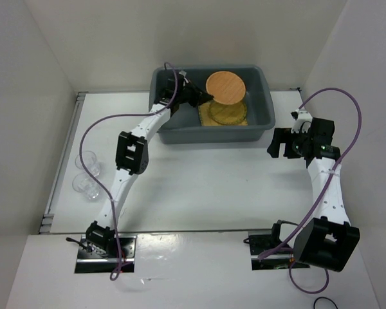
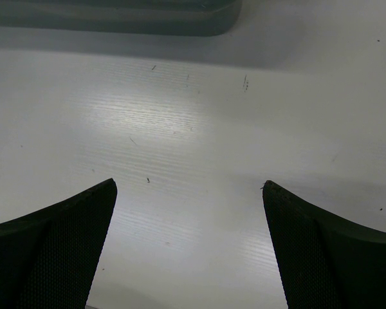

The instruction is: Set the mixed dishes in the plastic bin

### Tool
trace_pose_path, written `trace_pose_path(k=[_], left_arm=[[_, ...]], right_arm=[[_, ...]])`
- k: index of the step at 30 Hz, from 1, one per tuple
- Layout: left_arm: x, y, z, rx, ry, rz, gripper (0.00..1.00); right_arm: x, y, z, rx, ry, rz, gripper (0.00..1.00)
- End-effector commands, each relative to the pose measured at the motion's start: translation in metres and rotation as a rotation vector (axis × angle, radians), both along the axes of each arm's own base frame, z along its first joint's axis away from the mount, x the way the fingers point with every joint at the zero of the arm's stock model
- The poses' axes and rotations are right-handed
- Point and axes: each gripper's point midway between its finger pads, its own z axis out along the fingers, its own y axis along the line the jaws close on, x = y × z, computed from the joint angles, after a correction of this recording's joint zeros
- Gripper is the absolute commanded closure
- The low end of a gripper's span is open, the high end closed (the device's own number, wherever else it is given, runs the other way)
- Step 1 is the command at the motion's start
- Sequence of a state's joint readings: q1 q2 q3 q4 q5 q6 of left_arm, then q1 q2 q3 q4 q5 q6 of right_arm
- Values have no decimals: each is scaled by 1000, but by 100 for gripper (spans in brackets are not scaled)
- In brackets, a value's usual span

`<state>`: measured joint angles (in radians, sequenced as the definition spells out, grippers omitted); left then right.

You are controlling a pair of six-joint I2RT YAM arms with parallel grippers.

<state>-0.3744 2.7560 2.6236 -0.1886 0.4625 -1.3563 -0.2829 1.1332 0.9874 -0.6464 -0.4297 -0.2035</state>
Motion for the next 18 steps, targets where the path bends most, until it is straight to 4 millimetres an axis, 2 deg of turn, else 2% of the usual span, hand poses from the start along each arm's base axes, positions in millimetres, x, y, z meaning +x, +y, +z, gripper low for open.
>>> trace_pose_path(k=[1, 3, 4, 5, 6, 8, 13, 15, 18], left_arm=[[-17, -25, 27, -104, -26, -129, 100], [-14, -24, 33, -135, -23, -103, 100], [-20, -29, 32, -127, -1, -111, 100], [-20, -26, 14, -88, 24, -98, 100], [-21, -26, 16, -86, 27, -98, 100], [-23, -25, 1, -67, 78, -95, 100], [-22, -24, -14, -63, 107, -85, 100], [-24, -27, -8, -86, 96, -105, 100], [-23, -28, 4, -101, 77, -104, 89]], right_arm=[[3, -4, 9, -17, -43, -3, 2], [3, -8, 9, -18, -43, -14, 2], [3, -11, 5, -14, -31, -25, 2], [3, -11, 5, -14, -31, -25, 2], [3, -11, 5, -14, -31, -25, 2], [3, -14, 5, -14, -31, -34, 2], [4, -13, 3, -5, -24, -28, 2], [4, -13, 3, -5, -24, -28, 2], [4, -13, 0, -2, -16, -28, 2]])
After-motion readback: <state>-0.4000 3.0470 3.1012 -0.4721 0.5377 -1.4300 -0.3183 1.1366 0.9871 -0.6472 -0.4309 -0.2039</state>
